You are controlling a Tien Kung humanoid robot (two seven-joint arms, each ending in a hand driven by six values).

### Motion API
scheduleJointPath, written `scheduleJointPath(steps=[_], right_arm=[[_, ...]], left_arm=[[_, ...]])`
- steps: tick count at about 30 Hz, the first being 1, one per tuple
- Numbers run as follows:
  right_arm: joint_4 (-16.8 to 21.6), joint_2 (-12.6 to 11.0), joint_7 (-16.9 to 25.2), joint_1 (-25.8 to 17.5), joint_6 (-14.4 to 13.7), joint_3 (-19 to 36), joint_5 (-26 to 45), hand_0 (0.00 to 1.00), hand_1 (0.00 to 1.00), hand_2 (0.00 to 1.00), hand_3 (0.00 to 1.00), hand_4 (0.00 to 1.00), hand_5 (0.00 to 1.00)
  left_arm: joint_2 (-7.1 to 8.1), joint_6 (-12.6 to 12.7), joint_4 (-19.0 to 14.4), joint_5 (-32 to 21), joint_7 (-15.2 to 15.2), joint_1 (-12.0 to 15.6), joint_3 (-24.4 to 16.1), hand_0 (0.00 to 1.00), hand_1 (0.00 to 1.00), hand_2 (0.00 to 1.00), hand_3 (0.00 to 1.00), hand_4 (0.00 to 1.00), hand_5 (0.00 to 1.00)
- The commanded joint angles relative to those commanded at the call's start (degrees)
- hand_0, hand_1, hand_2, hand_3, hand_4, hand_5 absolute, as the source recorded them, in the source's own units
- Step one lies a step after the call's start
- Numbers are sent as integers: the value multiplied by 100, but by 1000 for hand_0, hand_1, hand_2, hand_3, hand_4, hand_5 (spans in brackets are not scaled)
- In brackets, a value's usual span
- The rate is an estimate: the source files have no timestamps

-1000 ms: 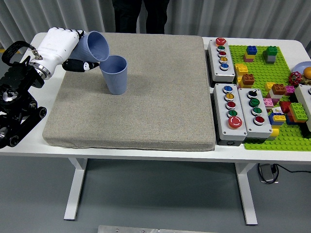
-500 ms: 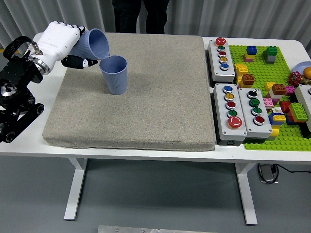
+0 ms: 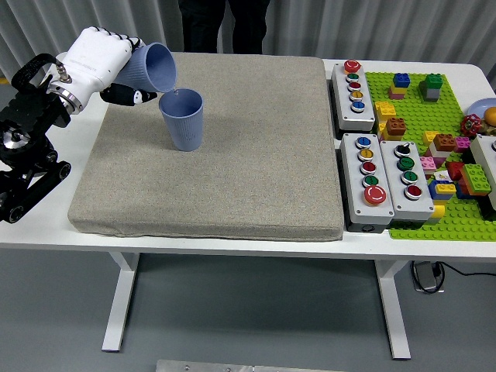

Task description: Pick cup pour cup place

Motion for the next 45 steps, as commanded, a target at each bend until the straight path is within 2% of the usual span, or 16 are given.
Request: scheduleJointPath(steps=[8, 26, 45], right_arm=[[1, -1, -4, 1, -2, -6, 11, 685, 638, 587, 572, 2, 143], [2, 1, -3, -2, -15, -23, 44, 685, 637, 587, 572, 2, 144], [5, 7, -7, -51, -18, -28, 26, 685, 637, 587, 572, 2, 146]], left_arm=[[36, 31, -24, 77, 47, -184, 260, 527, 473, 513, 500, 797, 471], [72, 62, 21, 246, 187, -289, 509, 525, 472, 506, 494, 802, 477], [218, 90, 14, 430, 331, -482, 983, 522, 471, 502, 488, 800, 469]])
